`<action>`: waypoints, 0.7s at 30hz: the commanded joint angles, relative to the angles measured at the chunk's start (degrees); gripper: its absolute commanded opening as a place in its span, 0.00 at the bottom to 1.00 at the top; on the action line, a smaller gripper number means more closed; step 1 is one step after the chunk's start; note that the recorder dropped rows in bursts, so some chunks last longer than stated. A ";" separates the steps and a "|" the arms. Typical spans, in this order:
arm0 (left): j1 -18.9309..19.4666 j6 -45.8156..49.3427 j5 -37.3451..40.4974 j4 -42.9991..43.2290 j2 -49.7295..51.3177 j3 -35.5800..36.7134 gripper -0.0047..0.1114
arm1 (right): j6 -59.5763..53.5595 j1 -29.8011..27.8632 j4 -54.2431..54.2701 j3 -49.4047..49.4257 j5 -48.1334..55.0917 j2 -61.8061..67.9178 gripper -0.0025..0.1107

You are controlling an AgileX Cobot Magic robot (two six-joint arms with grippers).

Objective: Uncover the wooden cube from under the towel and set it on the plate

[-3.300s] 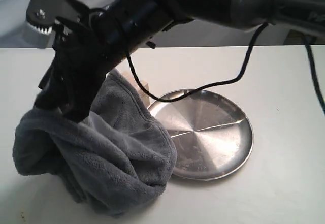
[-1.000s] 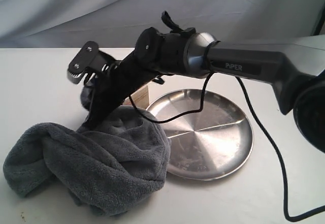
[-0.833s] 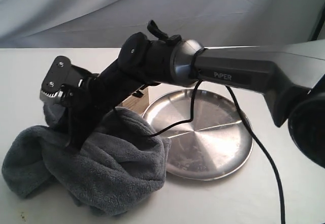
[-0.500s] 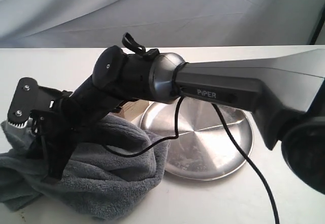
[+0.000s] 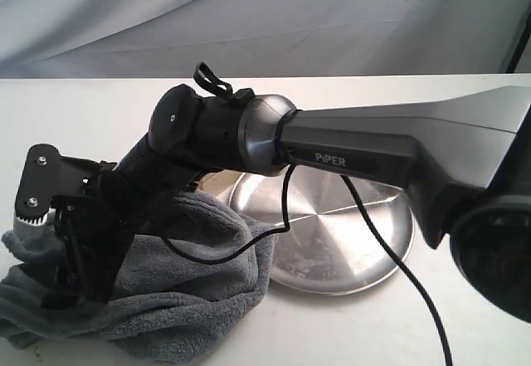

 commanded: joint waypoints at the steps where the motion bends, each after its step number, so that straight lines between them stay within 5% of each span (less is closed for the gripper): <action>1: -0.28 -0.19 -0.41 0.00 -0.22 0.29 0.04 | 0.41 -0.84 -2.38 -0.09 -1.56 -3.70 0.73; 9: -0.28 -0.09 -0.41 0.00 -0.22 0.29 0.04 | 15.04 -3.02 -20.26 -0.09 3.47 -8.53 0.66; 14: -0.28 -0.09 -0.41 0.00 -0.22 0.29 0.04 | 30.24 -5.45 -36.06 -0.09 12.97 -8.76 0.52; 21: -0.28 -0.09 -0.41 0.00 -0.22 0.29 0.04 | 32.27 -8.61 -36.18 -0.09 20.36 -8.98 0.31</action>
